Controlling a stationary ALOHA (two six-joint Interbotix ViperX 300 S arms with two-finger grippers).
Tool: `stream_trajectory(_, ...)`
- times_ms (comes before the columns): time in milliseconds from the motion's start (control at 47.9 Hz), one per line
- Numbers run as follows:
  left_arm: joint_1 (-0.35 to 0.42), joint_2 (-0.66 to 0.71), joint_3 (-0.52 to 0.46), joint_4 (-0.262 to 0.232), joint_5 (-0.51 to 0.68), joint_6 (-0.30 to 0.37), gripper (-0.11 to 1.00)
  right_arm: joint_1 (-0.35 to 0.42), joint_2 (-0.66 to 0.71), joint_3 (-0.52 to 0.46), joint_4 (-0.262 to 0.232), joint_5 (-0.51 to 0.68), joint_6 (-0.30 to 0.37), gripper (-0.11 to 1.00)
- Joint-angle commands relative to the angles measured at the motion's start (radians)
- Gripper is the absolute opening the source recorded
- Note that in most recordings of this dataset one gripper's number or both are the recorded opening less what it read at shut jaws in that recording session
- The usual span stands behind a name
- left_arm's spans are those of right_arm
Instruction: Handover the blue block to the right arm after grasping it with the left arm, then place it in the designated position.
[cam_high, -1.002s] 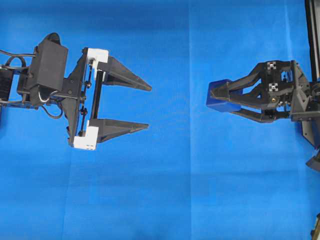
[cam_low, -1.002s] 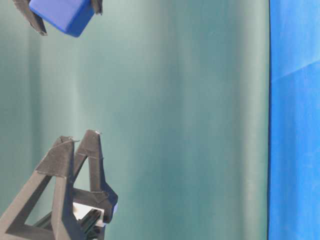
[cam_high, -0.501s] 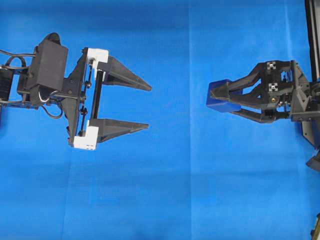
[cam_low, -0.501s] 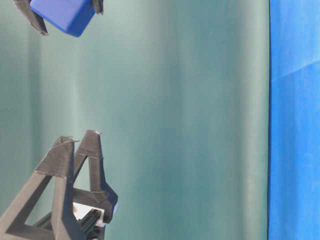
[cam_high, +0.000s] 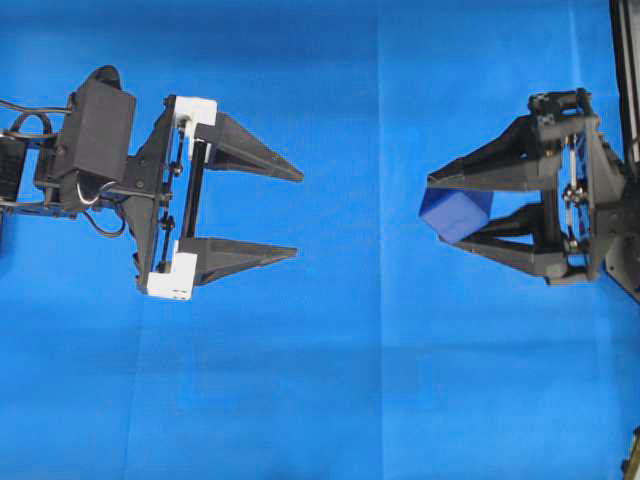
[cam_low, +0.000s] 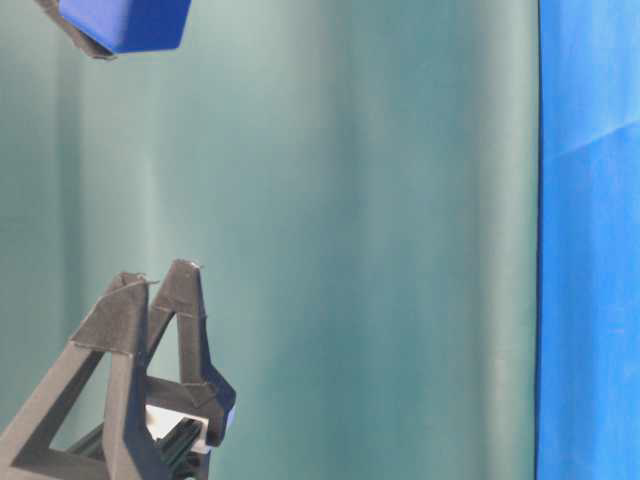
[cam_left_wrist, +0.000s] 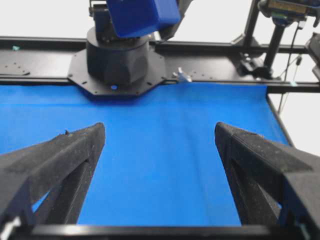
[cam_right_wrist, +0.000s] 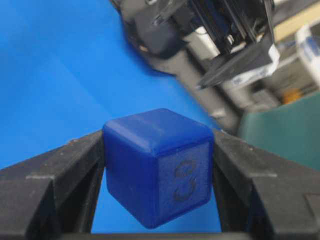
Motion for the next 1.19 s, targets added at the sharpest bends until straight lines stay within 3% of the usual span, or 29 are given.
stream_trajectory(0, -0.002, -0.014, -0.017, 0.000, -0.003, 0.002, 0.93, 0.003, -0.014, -0.034, 0.035, -0.012, 0.109, 0.45)
stream_trajectory(188, -0.002, -0.014, -0.017, 0.000, -0.003, 0.003, 0.93, 0.003, -0.020, -0.034, 0.037, -0.005, 0.357, 0.45)
stream_trajectory(355, -0.005, -0.012, -0.017, 0.000, -0.002, 0.005, 0.93, 0.003, -0.021, -0.034, 0.038, 0.018, 0.495, 0.45)
stream_trajectory(480, -0.006, -0.014, -0.017, 0.000, -0.002, 0.005, 0.93, 0.003, -0.025, -0.034, 0.037, 0.035, 0.558, 0.45)
stream_trajectory(668, -0.012, -0.014, -0.018, 0.000, -0.002, 0.005, 0.93, 0.003, -0.023, -0.034, 0.038, 0.043, 0.588, 0.45)
stream_trajectory(1169, -0.012, -0.014, -0.021, 0.002, -0.002, 0.008, 0.93, 0.003, -0.025, -0.035, 0.038, 0.048, 0.588, 0.45)
